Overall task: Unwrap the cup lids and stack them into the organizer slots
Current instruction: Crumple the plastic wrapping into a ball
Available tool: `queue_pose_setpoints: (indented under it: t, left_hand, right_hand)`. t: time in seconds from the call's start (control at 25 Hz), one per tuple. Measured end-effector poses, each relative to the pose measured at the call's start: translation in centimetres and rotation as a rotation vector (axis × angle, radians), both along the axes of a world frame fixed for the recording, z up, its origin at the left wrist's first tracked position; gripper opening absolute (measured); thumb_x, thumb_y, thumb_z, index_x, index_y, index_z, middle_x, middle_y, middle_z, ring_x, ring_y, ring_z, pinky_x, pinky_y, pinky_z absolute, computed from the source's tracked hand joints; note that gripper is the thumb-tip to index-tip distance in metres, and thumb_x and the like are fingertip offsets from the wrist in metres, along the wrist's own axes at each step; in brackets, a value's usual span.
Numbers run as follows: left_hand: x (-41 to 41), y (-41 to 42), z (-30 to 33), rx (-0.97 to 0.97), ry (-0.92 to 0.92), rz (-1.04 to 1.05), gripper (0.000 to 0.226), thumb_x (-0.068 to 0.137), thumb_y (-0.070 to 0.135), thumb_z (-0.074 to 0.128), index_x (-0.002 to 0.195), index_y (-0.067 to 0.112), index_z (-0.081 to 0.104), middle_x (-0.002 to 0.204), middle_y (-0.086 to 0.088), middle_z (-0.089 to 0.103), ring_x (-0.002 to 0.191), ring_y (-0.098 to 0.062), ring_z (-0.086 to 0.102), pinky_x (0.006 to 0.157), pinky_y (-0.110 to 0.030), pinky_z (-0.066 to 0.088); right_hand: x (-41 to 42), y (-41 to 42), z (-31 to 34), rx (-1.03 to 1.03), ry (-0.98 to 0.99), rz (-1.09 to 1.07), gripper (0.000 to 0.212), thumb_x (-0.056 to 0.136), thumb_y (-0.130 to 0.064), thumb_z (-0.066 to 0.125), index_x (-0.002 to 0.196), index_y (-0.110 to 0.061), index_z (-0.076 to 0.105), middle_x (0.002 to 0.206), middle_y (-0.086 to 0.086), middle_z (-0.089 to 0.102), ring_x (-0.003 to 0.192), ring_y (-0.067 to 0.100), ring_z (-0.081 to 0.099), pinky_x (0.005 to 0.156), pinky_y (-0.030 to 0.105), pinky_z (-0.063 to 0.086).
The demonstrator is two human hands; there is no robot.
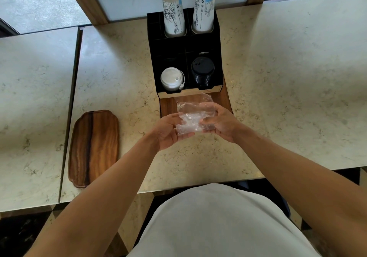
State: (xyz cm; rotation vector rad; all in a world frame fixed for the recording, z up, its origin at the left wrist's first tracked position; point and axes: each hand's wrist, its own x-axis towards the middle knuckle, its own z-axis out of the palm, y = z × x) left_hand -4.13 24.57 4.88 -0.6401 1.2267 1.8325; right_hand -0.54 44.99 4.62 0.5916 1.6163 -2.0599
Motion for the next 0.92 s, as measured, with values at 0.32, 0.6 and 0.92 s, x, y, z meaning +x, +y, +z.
queue_pose_setpoints:
  t: [0.32,0.6,0.92]
  left_hand:
    - [-0.2,0.6,-0.4,-0.172,0.144,-0.062,0.048,0.087,-0.026,0.053,0.125,0.002,0.058,0.133,-0.019,0.058,0.098,-0.038,0.070,0.058,-0.035,0.063]
    - [-0.4,-0.2,-0.1,-0.035,-0.023,-0.044,0.041,0.091,-0.007,0.054,0.130,0.003,0.059,0.131,-0.023,0.062,0.100,-0.037,0.070,0.062,-0.036,0.062]
    - [-1.0,-0.6,0.0,-0.039,0.087,-0.091,0.048,0.094,-0.016,0.042,0.128,0.009,0.066,0.130,-0.022,0.064,0.081,-0.032,0.074,0.056,-0.031,0.063]
  right_hand:
    - [-0.1,0.4,0.3,-0.033,-0.075,0.060,0.046,0.092,-0.001,0.072,0.132,-0.022,0.061,0.133,0.005,0.059,0.109,0.029,0.070,0.076,0.040,0.064]
    - [-0.1,0.1,-0.2,-0.007,-0.042,0.003,0.044,0.094,0.011,0.061,0.129,-0.013,0.070,0.131,0.016,0.067,0.082,0.019,0.076,0.060,0.028,0.061]
    - [0.0,0.2,-0.2,-0.069,-0.058,0.000,0.030,0.102,-0.004,0.056,0.125,-0.015,0.071,0.133,0.013,0.064,0.094,0.033,0.074,0.060,0.032,0.062]
